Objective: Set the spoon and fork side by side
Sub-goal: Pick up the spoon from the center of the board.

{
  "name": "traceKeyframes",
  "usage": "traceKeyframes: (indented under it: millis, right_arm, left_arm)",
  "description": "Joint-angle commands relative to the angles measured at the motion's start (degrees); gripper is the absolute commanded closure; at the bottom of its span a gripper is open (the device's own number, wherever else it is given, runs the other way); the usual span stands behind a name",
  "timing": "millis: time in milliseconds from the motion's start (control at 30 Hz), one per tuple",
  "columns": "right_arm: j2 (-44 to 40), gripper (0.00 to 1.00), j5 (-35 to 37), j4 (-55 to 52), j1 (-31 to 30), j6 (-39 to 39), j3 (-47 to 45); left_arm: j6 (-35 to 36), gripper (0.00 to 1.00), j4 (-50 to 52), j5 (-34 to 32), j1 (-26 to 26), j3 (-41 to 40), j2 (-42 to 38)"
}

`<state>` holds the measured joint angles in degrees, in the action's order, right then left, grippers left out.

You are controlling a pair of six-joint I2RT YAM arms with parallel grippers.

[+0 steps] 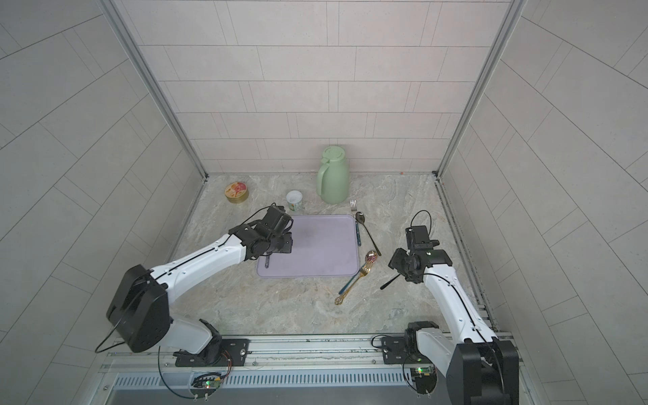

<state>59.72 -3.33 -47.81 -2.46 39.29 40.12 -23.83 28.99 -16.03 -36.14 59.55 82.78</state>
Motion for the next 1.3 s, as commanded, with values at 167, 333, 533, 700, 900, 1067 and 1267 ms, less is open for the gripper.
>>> traceKeyframes:
  millis: [167,333,533,700,900,1067,1267]
  right_arm:
    - [7.7,0.42,10.4,-0.3,-0.6,1.7,1.2]
    - [13.2,0.43,11.0,1.2,-0.7,1.6,1.4]
    - [17.8,0.48,10.8,3.8,-0.7,1.1,2.9]
    - [21.9,0.56,10.5,4.6,-0.6,0.6,4.4]
    - [24.5,0.61,11.9,3.8,-0.6,-1.0,5.8]
    - [26.2,0.70,11.5,2.8,-0.7,-2.0,7.3]
    - [26.8,0.71,11.7,3.1,-0.7,-2.6,7.5]
  left_arm:
    - [0.6,0.56,-3.8,1.4,0.0,-6.2,-6.1]
    - [0.4,0.55,-4.7,3.9,0.0,-6.8,-6.6]
    - [0.2,0.55,-5.0,7.6,0.0,-5.6,-4.2]
    - [0.2,0.55,-5.3,7.9,0.0,-6.1,-5.0]
    - [0.4,0.54,-4.7,7.2,0.0,-6.0,-5.6]
    - [0.4,0.54,-5.1,5.8,0.0,-6.8,-6.9]
    - [0.3,0.54,-5.2,5.1,0.0,-7.0,-7.5]
